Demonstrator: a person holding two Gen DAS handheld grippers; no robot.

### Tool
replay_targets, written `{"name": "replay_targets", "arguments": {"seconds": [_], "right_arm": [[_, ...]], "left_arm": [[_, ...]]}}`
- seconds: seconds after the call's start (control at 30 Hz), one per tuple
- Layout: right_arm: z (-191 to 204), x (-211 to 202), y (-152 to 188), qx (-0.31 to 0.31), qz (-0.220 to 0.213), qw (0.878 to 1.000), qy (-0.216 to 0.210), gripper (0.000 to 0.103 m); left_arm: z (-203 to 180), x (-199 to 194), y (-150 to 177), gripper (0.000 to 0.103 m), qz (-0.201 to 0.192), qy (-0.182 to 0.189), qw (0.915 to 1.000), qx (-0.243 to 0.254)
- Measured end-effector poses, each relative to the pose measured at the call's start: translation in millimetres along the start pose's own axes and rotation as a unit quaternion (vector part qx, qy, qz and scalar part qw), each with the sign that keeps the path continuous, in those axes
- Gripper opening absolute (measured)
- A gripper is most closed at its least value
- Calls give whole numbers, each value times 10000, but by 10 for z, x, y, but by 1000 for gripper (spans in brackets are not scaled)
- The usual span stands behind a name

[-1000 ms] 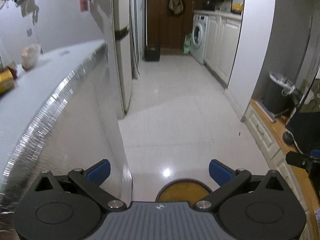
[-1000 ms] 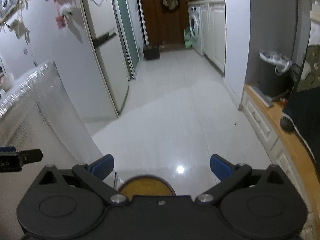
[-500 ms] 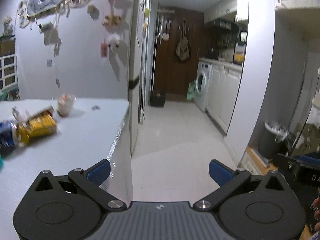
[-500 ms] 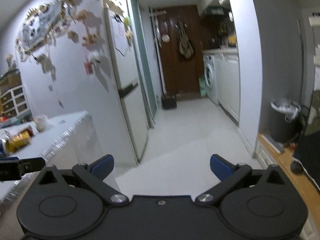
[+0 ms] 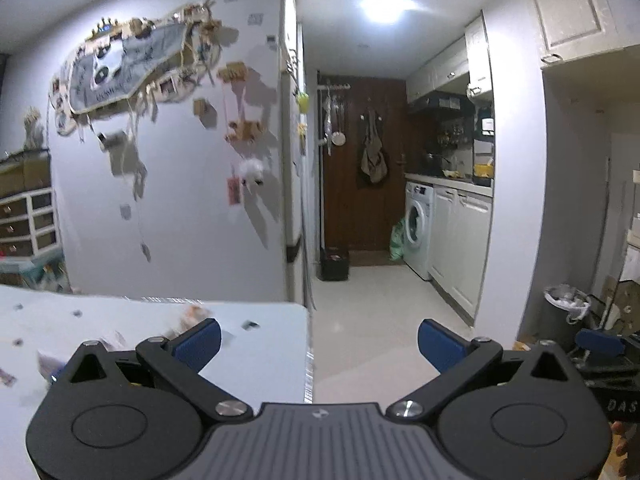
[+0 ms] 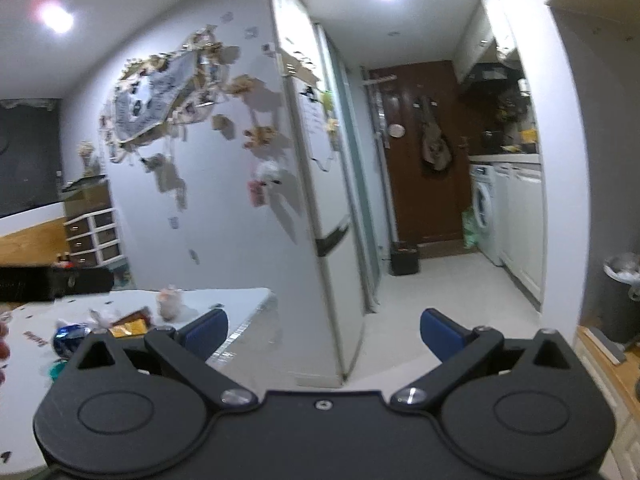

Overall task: Collect trash
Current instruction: 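Move both open tools back over the table toward the remaining trash, then grasp white plastic bag with left tool while right tool grasps yellow cigarette pack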

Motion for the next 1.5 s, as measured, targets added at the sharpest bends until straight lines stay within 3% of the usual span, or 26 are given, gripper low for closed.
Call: {"name": "replay_targets", "arguments": {"seconds": [0.2, 0.6, 0.8, 1.13, 1.33, 1.5], "right_arm": [[285, 108, -20, -74, -4, 9995, -321, 103], [832, 356, 64, -345, 194, 9959, -809, 103], [1172, 368, 112, -378, 297, 9930, -1080, 103], [1586, 23, 111, -718, 516, 9873, -1323, 103], [1837, 86, 81, -943, 771, 9812, -1494, 103], [1984, 356, 30, -1166, 944, 9776, -1479, 103]], "left_arm": [[515, -46, -125, 103, 43, -268, 9996, -9], [1559, -282, -133, 103, 355, -498, 9947, -821], [1707, -476, -6, 103, 555, -653, 9908, -1052], [1672, -975, 96, 103, 707, -807, 9907, -833], [2042, -1010, 229, 103, 886, -1095, 9866, -818], [2439, -775, 346, 103, 982, -1148, 9843, -909]]}}
Point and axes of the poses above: each gripper's, at about its wrist camera, not at the fingertips, and x roughly the way its jaws point, z to its left, y to its underside, the point moved 6 cm from there along x, roughly the way its jaws point, and after that the axes turned 8 degrees about x, right-handed, at the moved point
